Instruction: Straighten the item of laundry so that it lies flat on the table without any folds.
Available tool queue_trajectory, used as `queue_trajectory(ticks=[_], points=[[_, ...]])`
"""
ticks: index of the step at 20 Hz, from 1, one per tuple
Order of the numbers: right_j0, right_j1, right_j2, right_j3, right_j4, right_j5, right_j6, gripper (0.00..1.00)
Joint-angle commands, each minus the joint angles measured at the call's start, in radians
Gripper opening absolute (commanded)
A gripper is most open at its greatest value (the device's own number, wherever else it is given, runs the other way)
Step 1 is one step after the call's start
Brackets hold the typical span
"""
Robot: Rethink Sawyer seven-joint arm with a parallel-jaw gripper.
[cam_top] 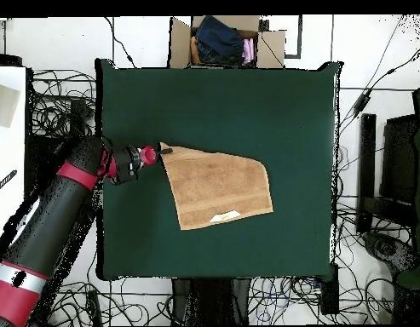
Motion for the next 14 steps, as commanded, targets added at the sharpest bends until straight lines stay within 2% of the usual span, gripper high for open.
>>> queue_trajectory(ticks=[1,9,14], points=[[0.013,0.055,0.135,0.081,0.012,-0.074,0.299,0.00],[0.012,0.066,0.171,0.118,0.029,-0.167,0.312,0.00],[0.025,0.089,0.159,0.130,0.049,-0.199,0.350,0.00]])
